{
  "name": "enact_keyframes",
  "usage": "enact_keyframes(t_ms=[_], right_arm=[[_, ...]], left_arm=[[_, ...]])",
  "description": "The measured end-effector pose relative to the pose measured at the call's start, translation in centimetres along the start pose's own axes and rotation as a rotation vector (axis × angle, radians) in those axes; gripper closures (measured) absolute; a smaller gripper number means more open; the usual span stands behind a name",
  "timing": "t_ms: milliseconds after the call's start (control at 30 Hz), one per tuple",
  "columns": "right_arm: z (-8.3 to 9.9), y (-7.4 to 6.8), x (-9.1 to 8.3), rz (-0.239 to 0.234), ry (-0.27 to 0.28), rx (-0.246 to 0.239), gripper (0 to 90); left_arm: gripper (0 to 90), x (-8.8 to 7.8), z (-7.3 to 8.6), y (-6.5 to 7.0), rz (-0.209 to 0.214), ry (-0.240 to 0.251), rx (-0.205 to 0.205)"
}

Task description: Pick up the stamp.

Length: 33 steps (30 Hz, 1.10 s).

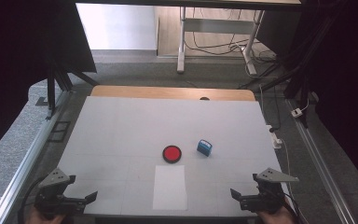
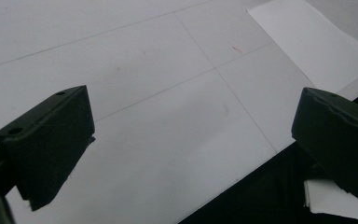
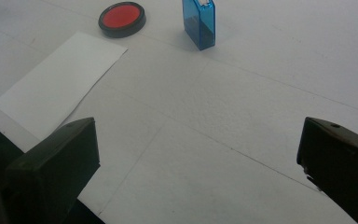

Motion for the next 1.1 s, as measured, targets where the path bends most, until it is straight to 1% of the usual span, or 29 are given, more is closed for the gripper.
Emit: enact_keyframes(t_ms=[67, 100, 133, 300, 333, 367, 500, 600, 800, 1000, 1100], right_arm=[[0.00, 0.00, 0.05, -0.007, -0.001, 0.002, 0.0], [0.02, 0.01, 0.06, -0.005, -0.005, 0.001, 0.0], [0.03, -0.01, 0.09, -0.008, -0.005, 0.001, 0.0], [0.01, -0.09, 0.13, -0.012, -0.008, 0.002, 0.0], [0.01, -0.11, 0.16, -0.014, -0.009, 0.001, 0.0], [0.01, -0.12, 0.17, -0.014, -0.009, 0.000, 0.0], [0.02, -0.08, 0.17, -0.015, -0.010, 0.002, 0.0], [0.02, -0.08, 0.17, -0.017, -0.012, 0.006, 0.0], [0.01, -0.13, 0.23, -0.023, -0.016, 0.000, 0.0], [-0.10, -0.21, 0.19, -0.034, -0.011, -0.003, 0.0], [-0.34, -0.32, 0.21, -0.037, -0.003, -0.022, 0.0]], left_arm=[[0.0, -0.11, -0.11, -0.06, 0.003, 0.015, -0.005], [0.0, -0.11, -0.11, -0.06, 0.003, 0.015, -0.005], [0.0, -0.18, -0.22, 0.02, 0.016, 0.031, -0.006], [0.0, -0.02, -0.11, 0.21, 0.025, 0.018, 0.006], [0.0, 0.03, -0.07, 0.33, 0.042, 0.009, 0.017], [0.0, 0.10, -0.06, 0.42, 0.049, 0.008, 0.021], [0.0, 0.20, 0.01, 0.67, 0.057, -0.008, 0.046], [0.0, 0.25, 0.04, 0.74, 0.062, -0.014, 0.053], [0.0, 0.26, 0.08, 0.75, 0.071, -0.016, 0.048], [0.0, 0.34, 0.15, 0.88, 0.064, -0.031, 0.066], [0.0, 0.28, 0.19, 0.87, 0.069, -0.027, 0.060]])
Point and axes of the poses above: each handheld gripper's, and its own axes: x roughly forward along the jaws, z roughly out of its underside, y roughly to its right, the point moved 7 cm from there along x, roughly forward along the jaws, and after that the axes turned 6 degrees about y, right-handed, at the moved point
